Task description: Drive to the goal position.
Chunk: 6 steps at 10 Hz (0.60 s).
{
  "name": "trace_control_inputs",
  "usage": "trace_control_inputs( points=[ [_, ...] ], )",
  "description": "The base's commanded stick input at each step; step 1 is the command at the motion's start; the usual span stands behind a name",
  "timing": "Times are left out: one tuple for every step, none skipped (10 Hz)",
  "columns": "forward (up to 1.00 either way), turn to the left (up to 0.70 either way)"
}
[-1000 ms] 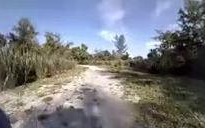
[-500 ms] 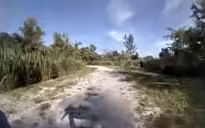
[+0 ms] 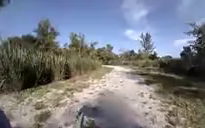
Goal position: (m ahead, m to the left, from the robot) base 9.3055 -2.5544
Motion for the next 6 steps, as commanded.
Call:
trace_control_inputs(
  points=[
    [0.85,-0.27],
    [0.85,-0.27],
    [0.85,-0.27],
    [0.85,-0.27],
    [0.85,-0.27],
    [0.85,-0.27]
  ],
)
